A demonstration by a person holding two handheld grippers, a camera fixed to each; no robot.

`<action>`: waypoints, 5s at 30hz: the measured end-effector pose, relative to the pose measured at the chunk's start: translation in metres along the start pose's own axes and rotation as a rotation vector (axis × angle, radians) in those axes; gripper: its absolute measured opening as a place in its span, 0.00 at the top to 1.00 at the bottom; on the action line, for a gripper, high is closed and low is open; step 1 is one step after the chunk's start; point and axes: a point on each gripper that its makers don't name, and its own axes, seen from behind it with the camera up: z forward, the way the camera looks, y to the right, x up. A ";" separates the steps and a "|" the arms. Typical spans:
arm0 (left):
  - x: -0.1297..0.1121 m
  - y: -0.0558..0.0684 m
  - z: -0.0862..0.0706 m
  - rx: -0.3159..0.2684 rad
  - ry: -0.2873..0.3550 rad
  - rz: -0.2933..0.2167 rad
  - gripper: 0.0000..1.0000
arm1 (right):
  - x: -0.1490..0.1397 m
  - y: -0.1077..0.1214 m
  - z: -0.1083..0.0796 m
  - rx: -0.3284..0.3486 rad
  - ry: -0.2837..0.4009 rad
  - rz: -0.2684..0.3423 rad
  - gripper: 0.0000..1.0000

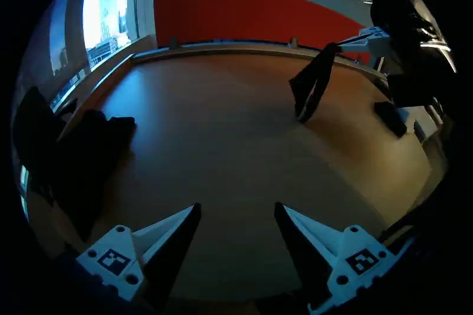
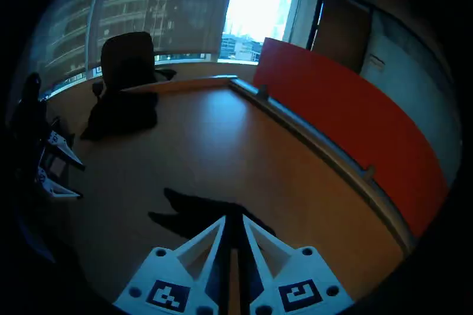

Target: Fold towel

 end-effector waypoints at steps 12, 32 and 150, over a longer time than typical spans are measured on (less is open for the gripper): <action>0.011 0.011 0.005 -0.021 0.010 0.025 0.08 | -0.012 0.063 -0.040 -0.091 -0.020 -0.012 0.95; 0.008 0.033 0.011 -0.036 -0.021 0.047 0.08 | -0.073 0.154 -0.102 -0.190 -0.083 0.064 0.95; 0.020 0.067 0.008 -0.041 -0.075 0.151 0.08 | -0.422 0.234 -0.297 -0.389 -0.615 0.390 0.95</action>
